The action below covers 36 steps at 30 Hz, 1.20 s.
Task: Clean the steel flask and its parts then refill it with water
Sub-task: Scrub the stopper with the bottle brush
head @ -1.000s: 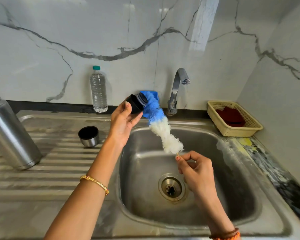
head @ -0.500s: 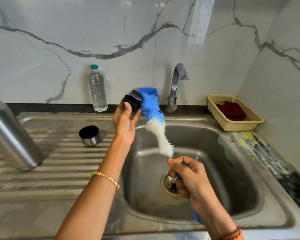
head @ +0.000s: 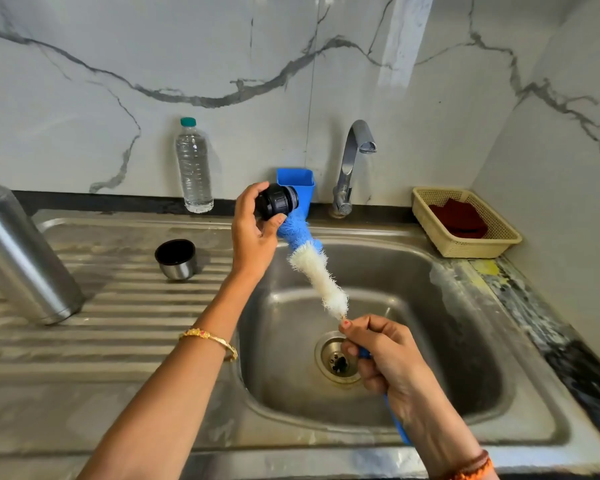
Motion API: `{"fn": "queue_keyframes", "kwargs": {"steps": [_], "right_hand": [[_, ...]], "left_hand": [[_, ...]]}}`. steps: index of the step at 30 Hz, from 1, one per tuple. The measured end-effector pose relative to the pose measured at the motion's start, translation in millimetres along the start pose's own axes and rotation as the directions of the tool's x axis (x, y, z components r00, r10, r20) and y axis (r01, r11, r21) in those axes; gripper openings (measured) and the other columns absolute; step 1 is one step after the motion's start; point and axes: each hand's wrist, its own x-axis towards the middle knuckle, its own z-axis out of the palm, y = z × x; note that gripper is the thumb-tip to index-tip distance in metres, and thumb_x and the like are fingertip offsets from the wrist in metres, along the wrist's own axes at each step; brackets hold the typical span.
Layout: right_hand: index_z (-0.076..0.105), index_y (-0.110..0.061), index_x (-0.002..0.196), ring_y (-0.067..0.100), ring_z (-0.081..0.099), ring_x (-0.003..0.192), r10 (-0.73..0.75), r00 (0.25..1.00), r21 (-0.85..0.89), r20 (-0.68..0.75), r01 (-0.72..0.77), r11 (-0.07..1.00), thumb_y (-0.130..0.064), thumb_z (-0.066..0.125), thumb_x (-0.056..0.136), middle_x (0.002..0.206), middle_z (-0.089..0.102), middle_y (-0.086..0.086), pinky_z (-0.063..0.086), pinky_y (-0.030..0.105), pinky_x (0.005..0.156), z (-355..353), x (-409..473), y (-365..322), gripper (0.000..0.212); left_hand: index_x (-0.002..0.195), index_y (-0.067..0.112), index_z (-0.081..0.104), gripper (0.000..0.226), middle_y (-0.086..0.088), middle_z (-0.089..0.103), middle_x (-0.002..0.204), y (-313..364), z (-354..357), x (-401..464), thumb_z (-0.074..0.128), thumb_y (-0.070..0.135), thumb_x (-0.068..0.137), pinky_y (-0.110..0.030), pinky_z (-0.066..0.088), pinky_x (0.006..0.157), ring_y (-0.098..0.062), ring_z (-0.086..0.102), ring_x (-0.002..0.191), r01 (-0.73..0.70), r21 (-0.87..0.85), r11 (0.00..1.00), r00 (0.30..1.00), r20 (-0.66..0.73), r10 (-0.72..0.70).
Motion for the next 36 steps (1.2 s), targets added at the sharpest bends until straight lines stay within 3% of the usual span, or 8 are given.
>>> {"fn": "queue_keyframes", "kwargs": {"steps": [4, 8, 12, 17, 21, 25, 28, 36], "right_hand": [[0.047, -0.009, 0.062, 0.003, 0.019, 0.028, 0.004, 1.0, -0.013, -0.001, -0.004, 1.0, -0.009, 0.058, 0.089, 0.047, 0.043, 0.002, 0.013, 0.005, 0.035, -6.6, -7.2, 5.3, 0.028], [0.052, -0.006, 0.074, 0.002, 0.022, 0.028, -0.026, 1.0, 0.041, -0.002, 0.027, 0.999, -0.009, 0.055, 0.09, 0.046, 0.042, 0.0, 0.012, 0.005, 0.034, -11.6, -10.0, 1.4, 0.017], [0.053, -0.007, 0.075, 0.002, 0.022, 0.029, 0.022, 1.0, 0.148, -0.009, -0.02, 0.989, -0.008, 0.05, 0.092, 0.046, 0.041, -0.002, 0.012, 0.006, 0.033, -16.5, -1.5, 2.6, 0.017], [0.048, -0.008, 0.073, 0.001, 0.022, 0.027, 0.037, 0.999, 0.133, -0.005, -0.036, 0.99, -0.005, 0.047, 0.093, 0.043, 0.042, -0.002, 0.013, 0.006, 0.031, -11.8, 12.8, 14.1, 0.021], [0.047, -0.01, 0.07, 0.002, 0.022, 0.028, 0.02, 1.0, 0.009, -0.013, -0.019, 1.0, -0.006, 0.05, 0.093, 0.05, 0.043, 0.0, 0.014, 0.008, 0.032, -4.2, 25.9, 32.4, 0.024], [0.046, -0.01, 0.071, 0.003, 0.022, 0.029, -0.027, 1.0, -0.043, -0.007, 0.027, 0.999, -0.008, 0.05, 0.094, 0.052, 0.043, 0.0, 0.014, 0.008, 0.034, 10.4, 24.6, 43.1, 0.023], [0.046, -0.011, 0.071, 0.002, 0.022, 0.029, -0.058, 0.998, -0.094, -0.01, 0.057, 0.994, -0.01, 0.051, 0.094, 0.051, 0.044, -0.001, 0.014, 0.009, 0.034, 23.2, 21.7, 49.0, 0.024], [0.048, -0.009, 0.068, 0.003, 0.026, 0.031, -0.118, 0.987, -0.141, -0.11, 0.102, 0.985, -0.013, 0.052, 0.094, 0.057, 0.043, 0.004, 0.019, 0.013, 0.033, 90.0, 26.8, 74.6, 0.027]], "left_hand": [[0.12, -0.001, 0.051, 0.049, -0.018, 0.052, 0.121, -6.9, -7.9, 2.0, 0.06, 0.003, 0.072, -0.036, 0.041, 0.101, -0.027, 0.051, 0.113, 0.027, 0.128, 0.991, 0.997, -0.081, -0.017], [0.126, 0.017, 0.042, 0.052, -0.006, 0.05, 0.123, 3.3, -16.3, -3.9, 0.065, 0.009, 0.08, -0.035, 0.045, 0.096, -0.017, 0.056, 0.104, 0.217, -0.193, 0.957, 0.957, -0.15, -0.247], [0.112, 0.021, 0.051, 0.032, 0.0, 0.052, 0.114, 30.2, -11.6, -17.0, 0.058, 0.002, 0.087, -0.031, 0.054, 0.082, -0.013, 0.058, 0.097, 0.38, -0.664, 0.644, 0.805, -0.106, -0.584], [0.095, 0.014, 0.052, 0.023, -0.006, 0.057, 0.095, 43.7, -31.4, -35.3, 0.058, -0.005, 0.083, -0.028, 0.057, 0.073, -0.017, 0.058, 0.088, 0.388, -0.796, 0.465, 0.713, -0.061, -0.699], [0.089, 0.017, 0.048, 0.034, -0.001, 0.059, 0.09, 41.1, -54.0, -53.3, 0.059, -0.014, 0.079, -0.025, 0.056, 0.075, -0.013, 0.06, 0.082, 0.44, -0.599, 0.669, 0.777, -0.12, -0.618], [0.102, 0.014, 0.053, 0.048, 0.007, 0.059, 0.09, 29.2, -81.0, -67.2, 0.078, -0.004, 0.066, -0.01, 0.048, 0.07, 0.0, 0.056, 0.081, 0.451, -0.111, 0.885, 0.865, -0.188, -0.465], [0.105, 0.013, 0.054, 0.061, 0.002, 0.06, 0.093, 17.6, -107.5, -74.3, 0.087, 0.004, 0.055, -0.008, 0.044, 0.073, -0.006, 0.057, 0.081, 0.436, 0.118, 0.892, 0.883, -0.245, -0.399], [0.115, 0.008, 0.054, 0.074, -0.009, 0.063, 0.113, -19.5, -215.5, -80.9, 0.091, 0.022, 0.052, -0.034, 0.045, 0.092, -0.024, 0.058, 0.106, 0.438, 0.474, 0.764, 0.898, -0.266, -0.35]]}}
